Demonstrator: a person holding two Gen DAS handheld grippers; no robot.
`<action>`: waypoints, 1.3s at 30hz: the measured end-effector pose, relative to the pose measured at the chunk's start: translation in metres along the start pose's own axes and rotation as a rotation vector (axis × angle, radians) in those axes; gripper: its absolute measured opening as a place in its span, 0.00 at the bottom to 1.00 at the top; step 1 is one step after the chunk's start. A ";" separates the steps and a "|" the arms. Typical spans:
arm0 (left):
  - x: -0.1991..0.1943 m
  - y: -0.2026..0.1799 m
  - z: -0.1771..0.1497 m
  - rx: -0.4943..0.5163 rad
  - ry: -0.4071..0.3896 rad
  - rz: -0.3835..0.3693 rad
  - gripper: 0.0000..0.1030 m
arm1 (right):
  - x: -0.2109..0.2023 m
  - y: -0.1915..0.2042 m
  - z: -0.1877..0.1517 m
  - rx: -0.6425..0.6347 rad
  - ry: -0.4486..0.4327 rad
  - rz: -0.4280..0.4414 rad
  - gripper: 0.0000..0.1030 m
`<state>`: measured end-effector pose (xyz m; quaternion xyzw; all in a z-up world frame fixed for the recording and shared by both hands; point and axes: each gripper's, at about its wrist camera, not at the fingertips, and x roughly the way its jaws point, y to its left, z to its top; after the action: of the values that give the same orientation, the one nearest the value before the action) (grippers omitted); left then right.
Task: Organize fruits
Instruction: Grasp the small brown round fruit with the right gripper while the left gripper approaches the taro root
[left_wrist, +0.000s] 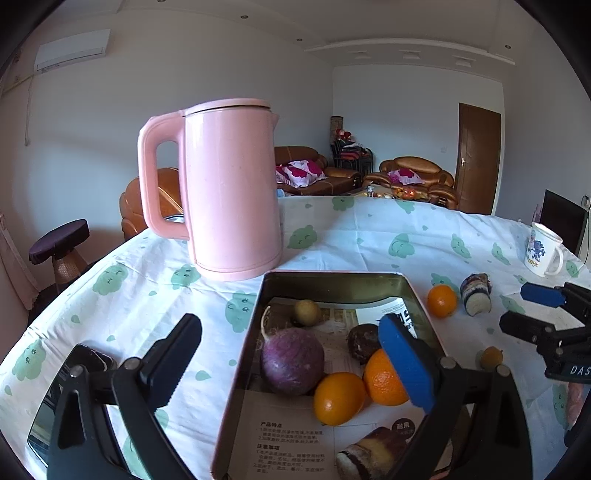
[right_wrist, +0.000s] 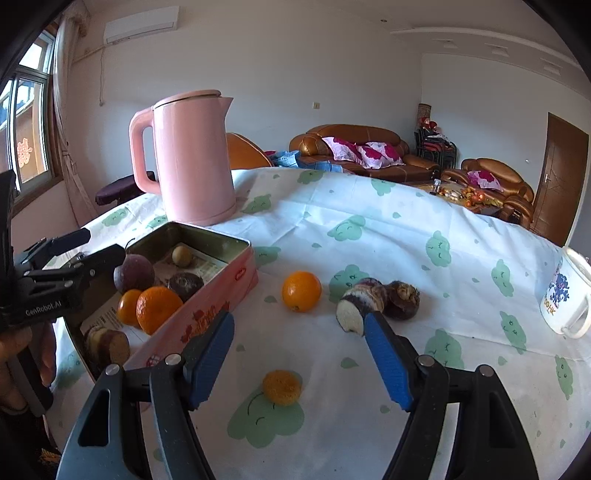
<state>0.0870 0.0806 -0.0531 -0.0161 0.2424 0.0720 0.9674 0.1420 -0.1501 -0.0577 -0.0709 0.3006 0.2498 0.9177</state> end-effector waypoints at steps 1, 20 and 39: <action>-0.001 -0.002 0.000 0.003 -0.001 -0.002 0.96 | 0.001 -0.001 -0.002 0.001 0.009 0.006 0.72; -0.004 -0.037 0.000 0.058 -0.003 -0.059 0.96 | 0.037 0.009 -0.024 -0.056 0.261 0.116 0.27; 0.027 -0.172 0.024 0.232 0.066 -0.206 0.96 | 0.015 -0.103 -0.005 0.122 0.093 -0.150 0.27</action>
<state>0.1469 -0.0840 -0.0451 0.0687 0.2780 -0.0566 0.9564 0.2016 -0.2338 -0.0726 -0.0487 0.3512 0.1578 0.9216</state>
